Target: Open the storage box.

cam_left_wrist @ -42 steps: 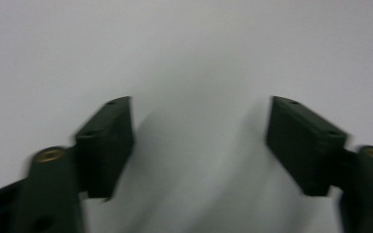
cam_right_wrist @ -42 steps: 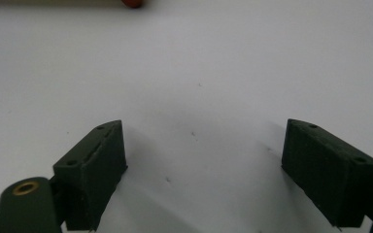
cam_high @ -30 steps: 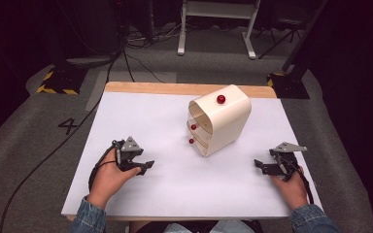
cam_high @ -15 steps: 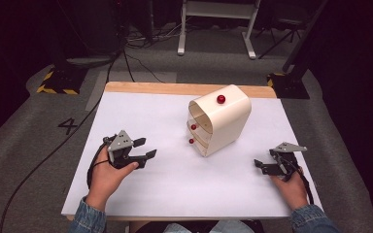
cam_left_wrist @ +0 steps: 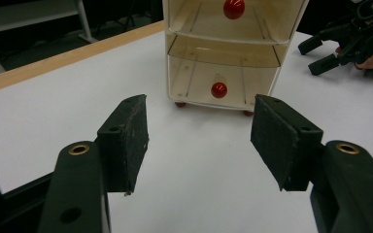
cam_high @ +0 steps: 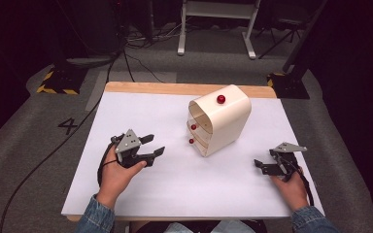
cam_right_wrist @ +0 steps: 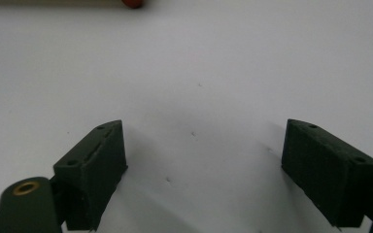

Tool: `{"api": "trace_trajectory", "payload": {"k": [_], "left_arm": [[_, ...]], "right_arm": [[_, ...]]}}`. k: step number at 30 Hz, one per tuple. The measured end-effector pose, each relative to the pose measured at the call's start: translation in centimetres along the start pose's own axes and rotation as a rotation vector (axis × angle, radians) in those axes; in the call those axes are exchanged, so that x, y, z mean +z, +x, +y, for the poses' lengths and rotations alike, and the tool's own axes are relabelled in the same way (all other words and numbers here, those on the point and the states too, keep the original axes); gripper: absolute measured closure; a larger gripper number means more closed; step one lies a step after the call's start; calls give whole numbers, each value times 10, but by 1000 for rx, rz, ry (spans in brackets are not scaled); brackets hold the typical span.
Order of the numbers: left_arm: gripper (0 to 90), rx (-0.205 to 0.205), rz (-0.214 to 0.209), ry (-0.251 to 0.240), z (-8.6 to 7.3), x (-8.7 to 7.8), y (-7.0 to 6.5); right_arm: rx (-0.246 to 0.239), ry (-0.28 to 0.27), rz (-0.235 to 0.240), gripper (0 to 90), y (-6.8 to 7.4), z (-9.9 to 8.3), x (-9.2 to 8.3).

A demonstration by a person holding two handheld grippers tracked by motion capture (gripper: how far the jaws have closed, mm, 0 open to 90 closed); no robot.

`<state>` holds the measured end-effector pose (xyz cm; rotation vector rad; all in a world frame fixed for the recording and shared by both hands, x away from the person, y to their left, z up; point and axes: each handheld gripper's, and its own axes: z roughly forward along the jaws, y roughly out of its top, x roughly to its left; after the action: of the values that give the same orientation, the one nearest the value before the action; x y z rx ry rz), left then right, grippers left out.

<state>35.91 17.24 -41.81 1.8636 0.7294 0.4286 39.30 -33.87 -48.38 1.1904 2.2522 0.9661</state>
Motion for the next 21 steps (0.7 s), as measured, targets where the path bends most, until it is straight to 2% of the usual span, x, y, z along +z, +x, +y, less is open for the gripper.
{"api": "trace_trajectory", "payload": {"k": [1,3,8,21], "left_arm": [[389,-7,-7,3,0,2,0],[389,9,-7,14,1,6,0],[383,16,-19,47,4,19,1],[384,41,-73,50,18,56,-4]], "right_arm": [[0,0,0,166,0,0,0],[-1,0,0,166,0,0,0],[-1,-1,0,167,0,0,0],[-2,-1,0,167,0,0,0]]}}
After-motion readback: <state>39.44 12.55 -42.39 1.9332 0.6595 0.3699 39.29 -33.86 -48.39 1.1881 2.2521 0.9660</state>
